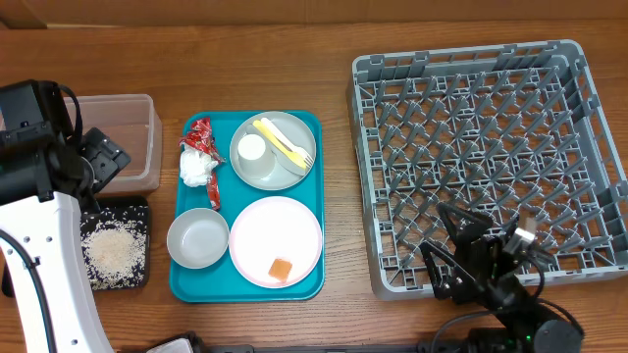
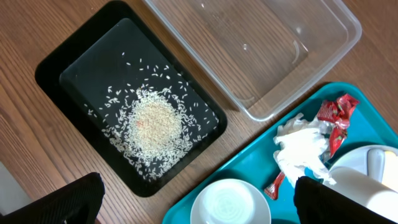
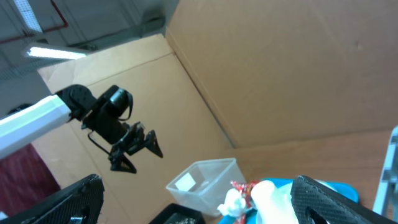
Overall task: Sort waste into correct bins and load items into the dishwasher rack
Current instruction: 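Move the right gripper over the tray to the empty white bowl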
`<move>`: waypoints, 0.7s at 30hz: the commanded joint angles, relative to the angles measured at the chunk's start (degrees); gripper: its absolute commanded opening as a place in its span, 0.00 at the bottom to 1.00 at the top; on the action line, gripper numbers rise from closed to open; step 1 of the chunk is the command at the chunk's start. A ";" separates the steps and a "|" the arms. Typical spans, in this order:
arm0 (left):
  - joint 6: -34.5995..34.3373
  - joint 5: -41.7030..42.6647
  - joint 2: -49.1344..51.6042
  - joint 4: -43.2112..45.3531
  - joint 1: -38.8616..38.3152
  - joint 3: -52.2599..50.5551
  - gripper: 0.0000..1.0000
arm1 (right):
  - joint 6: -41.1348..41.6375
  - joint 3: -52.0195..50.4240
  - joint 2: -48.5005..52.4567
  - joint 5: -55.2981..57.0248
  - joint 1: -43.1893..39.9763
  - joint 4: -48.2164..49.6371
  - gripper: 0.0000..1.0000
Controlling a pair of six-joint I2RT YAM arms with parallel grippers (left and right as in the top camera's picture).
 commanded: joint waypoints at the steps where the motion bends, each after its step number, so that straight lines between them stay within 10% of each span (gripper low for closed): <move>1: -1.51 -0.17 0.09 0.22 0.31 0.50 1.00 | -6.10 9.03 4.81 -0.13 -0.15 -2.21 1.00; 13: -1.51 -0.24 0.09 0.37 0.26 0.50 1.00 | -7.67 33.09 34.49 -5.84 1.42 -3.52 1.00; 21: -2.45 1.49 0.11 2.78 5.16 0.50 1.00 | -17.29 40.61 50.12 4.96 21.20 -9.11 1.00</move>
